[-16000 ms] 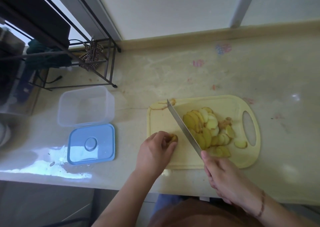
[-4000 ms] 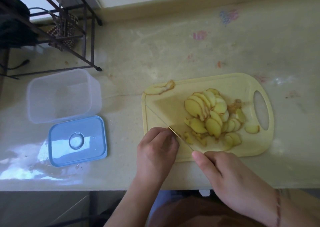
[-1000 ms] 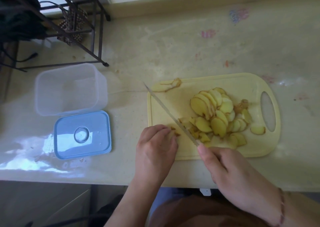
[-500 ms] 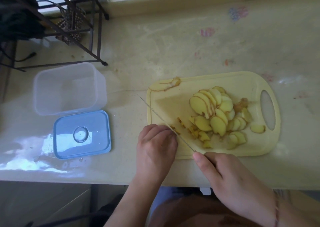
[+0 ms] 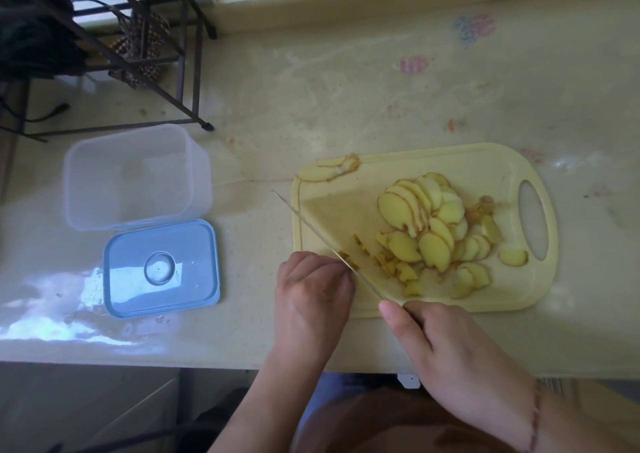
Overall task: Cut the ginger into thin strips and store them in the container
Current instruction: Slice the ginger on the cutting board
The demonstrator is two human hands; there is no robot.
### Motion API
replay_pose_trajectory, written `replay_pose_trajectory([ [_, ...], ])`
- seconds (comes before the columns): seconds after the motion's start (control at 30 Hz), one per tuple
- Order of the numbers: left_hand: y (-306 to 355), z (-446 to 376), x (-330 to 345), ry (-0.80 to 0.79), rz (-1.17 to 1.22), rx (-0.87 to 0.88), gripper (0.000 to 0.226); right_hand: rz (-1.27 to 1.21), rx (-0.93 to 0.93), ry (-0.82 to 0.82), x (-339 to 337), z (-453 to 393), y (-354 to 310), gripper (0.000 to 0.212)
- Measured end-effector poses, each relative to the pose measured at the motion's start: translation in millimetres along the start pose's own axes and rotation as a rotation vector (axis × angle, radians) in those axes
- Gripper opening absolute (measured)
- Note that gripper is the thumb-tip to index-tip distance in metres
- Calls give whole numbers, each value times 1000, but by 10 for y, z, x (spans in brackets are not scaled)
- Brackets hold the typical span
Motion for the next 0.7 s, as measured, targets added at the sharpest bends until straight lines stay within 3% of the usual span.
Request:
replay_pose_trajectory([
  [0.23,10,39,25,10,22,12,6,-84,22,-51,19,-233,-80,61],
  [0.47,-32,-49,44,15,-28,60,7,-324,99,-181,-148,-287,-45,74],
  [0.57,-70,-189,51,52,-72,-6,4,-433,141,-261,-255,-184,-31,67],
  [0.7,-68,-412,45,73,-20,-116,5,-461,148,-247,-423,10,-6,60],
])
Point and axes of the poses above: each hand's wrist, its own z-axis away from the middle knuckle, its own x-axis out of the palm, y = z × x, the point moved 2 cm from there along -z, towards the middle knuckle, and after that the axes turned 2 degrees about -x, right-handed, at the moved point
